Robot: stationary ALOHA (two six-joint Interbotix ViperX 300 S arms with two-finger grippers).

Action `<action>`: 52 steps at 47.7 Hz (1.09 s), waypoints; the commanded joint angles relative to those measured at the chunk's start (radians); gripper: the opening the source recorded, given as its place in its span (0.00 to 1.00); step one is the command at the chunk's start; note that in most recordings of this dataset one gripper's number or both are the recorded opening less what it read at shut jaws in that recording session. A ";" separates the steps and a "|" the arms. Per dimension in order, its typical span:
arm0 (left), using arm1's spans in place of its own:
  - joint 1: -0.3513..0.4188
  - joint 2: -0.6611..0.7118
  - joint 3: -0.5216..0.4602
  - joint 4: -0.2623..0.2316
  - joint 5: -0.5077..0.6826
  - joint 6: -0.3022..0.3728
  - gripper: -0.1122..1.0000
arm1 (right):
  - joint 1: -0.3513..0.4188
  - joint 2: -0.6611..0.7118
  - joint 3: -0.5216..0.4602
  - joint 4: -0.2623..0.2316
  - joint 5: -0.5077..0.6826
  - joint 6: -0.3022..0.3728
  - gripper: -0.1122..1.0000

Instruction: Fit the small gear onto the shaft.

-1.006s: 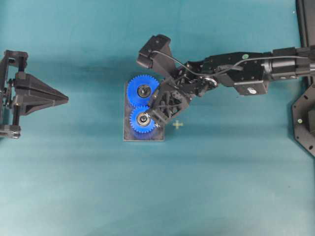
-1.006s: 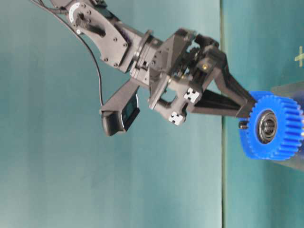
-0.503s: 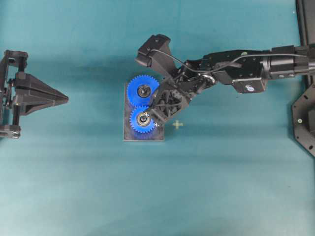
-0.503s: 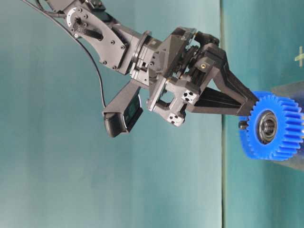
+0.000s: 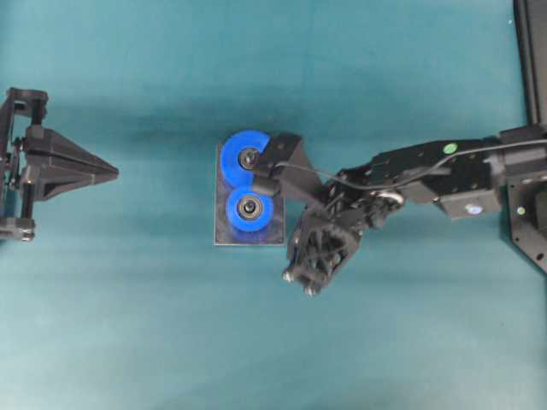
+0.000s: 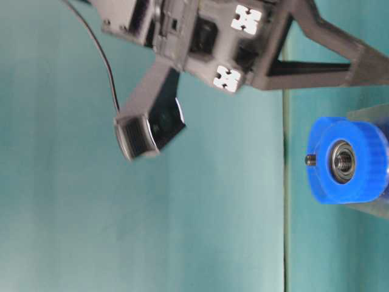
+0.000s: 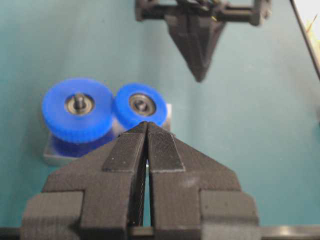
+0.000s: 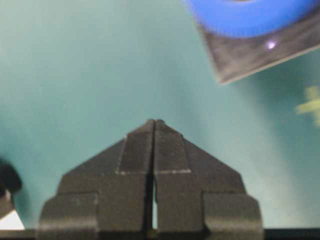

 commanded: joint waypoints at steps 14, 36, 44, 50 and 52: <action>-0.003 -0.002 -0.018 0.002 -0.008 -0.003 0.10 | -0.055 -0.006 0.063 -0.015 -0.212 -0.003 0.09; -0.003 -0.003 -0.026 0.003 -0.006 -0.003 0.10 | -0.055 0.044 -0.018 -0.044 -0.273 0.000 0.09; -0.003 -0.009 -0.023 0.003 -0.006 -0.003 0.10 | 0.002 0.052 -0.061 -0.040 -0.186 0.005 0.09; -0.003 -0.014 -0.023 0.003 -0.006 -0.003 0.10 | 0.005 0.032 -0.057 -0.040 -0.137 0.003 0.09; -0.003 -0.014 -0.021 0.002 -0.006 -0.003 0.10 | -0.003 0.025 -0.040 -0.041 -0.120 0.003 0.09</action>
